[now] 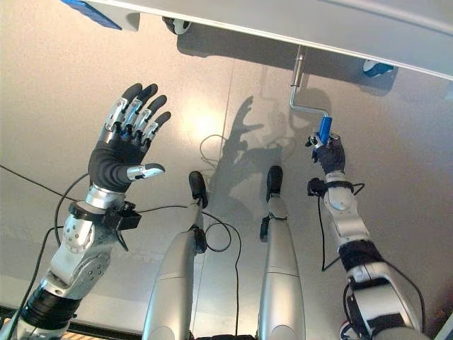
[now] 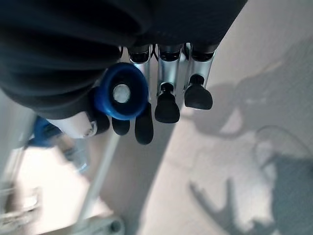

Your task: Raise the hospital bed

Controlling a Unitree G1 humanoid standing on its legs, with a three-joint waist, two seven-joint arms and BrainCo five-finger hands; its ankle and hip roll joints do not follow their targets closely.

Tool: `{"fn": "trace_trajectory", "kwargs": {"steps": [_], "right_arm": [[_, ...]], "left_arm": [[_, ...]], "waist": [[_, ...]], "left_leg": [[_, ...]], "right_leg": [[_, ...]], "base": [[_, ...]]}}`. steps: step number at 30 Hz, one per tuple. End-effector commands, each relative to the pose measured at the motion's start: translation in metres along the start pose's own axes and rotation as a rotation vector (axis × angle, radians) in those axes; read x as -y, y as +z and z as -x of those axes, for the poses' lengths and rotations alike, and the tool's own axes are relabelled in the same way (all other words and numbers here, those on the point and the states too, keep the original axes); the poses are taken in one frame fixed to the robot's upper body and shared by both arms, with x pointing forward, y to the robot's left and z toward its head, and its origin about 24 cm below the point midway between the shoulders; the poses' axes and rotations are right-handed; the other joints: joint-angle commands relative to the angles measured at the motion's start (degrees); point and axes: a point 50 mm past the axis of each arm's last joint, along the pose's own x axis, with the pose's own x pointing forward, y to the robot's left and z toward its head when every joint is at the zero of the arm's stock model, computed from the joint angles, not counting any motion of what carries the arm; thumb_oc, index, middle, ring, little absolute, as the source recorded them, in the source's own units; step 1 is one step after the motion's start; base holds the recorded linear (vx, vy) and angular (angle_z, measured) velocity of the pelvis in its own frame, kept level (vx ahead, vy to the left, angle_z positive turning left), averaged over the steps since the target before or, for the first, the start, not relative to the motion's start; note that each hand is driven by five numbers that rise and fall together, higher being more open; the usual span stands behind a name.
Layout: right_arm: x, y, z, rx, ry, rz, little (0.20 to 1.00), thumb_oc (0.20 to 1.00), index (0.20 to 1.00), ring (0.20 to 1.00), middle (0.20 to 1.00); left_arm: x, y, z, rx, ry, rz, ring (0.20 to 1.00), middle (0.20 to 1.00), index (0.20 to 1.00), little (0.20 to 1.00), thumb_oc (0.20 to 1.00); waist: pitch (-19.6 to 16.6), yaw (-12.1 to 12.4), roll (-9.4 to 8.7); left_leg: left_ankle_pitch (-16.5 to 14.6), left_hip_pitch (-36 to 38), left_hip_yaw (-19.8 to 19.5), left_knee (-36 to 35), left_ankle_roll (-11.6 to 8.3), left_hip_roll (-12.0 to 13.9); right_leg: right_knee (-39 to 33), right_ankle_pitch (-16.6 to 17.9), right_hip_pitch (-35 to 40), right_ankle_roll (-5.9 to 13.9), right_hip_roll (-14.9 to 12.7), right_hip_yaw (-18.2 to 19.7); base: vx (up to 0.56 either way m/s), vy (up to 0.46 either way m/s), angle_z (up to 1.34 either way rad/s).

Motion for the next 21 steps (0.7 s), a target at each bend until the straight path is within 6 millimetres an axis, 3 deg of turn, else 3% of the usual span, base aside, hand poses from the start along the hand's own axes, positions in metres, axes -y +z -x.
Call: {"fn": "trace_trajectory", "kwargs": {"steps": [1,10,14,21], "right_arm": [[0.088,-0.006,-0.006,-0.133,-0.294,0.074,0.200,0.200,0.200,0.200,0.200],[0.102,-0.018,-0.011,-0.363,-0.308,0.193,0.200,0.200,0.200,0.200,0.200],[0.093,-0.021,-0.012,-0.389,-0.275,0.237,0.200,0.200,0.200,0.200,0.200],[0.055,-0.023,-0.017,-0.435,-0.149,0.295,0.200,0.200,0.200,0.200,0.200]], "left_arm": [[0.011,0.019,-0.004,0.109,-0.035,0.033,1.000,1.000,1.000,1.000,1.000],[0.018,0.014,-0.012,0.107,-0.055,0.052,1.000,1.000,1.000,1.000,1.000],[0.020,0.014,-0.014,0.116,-0.056,0.053,1.000,1.000,1.000,1.000,1.000],[0.026,0.015,-0.022,0.146,-0.050,0.066,1.000,1.000,1.000,1.000,1.000]], "waist": [[-1.12,0.64,2.57],[-1.12,2.92,4.51],[-1.12,3.88,4.91],[-1.12,5.90,7.24]], "left_leg": [[-5.92,-1.24,-0.48,6.65,-0.17,-0.20],[-7.00,-3.06,-1.18,8.31,0.44,-0.66],[-7.63,-4.90,-2.09,10.25,0.91,-0.90],[-8.50,-10.33,-3.36,13.88,1.45,-1.81]], "right_leg": [[-4.69,2.89,1.74,3.54,2.45,-1.03],[-2.84,1.59,0.37,3.22,2.10,-1.32],[-0.69,0.78,-1.42,2.92,2.28,-1.32],[2.98,-0.56,-5.80,2.58,0.91,-1.81]], "base": [[0.00,0.000,0.00],[0.02,0.027,0.03],[0.00,0.008,0.02],[0.00,0.025,0.11]]}}
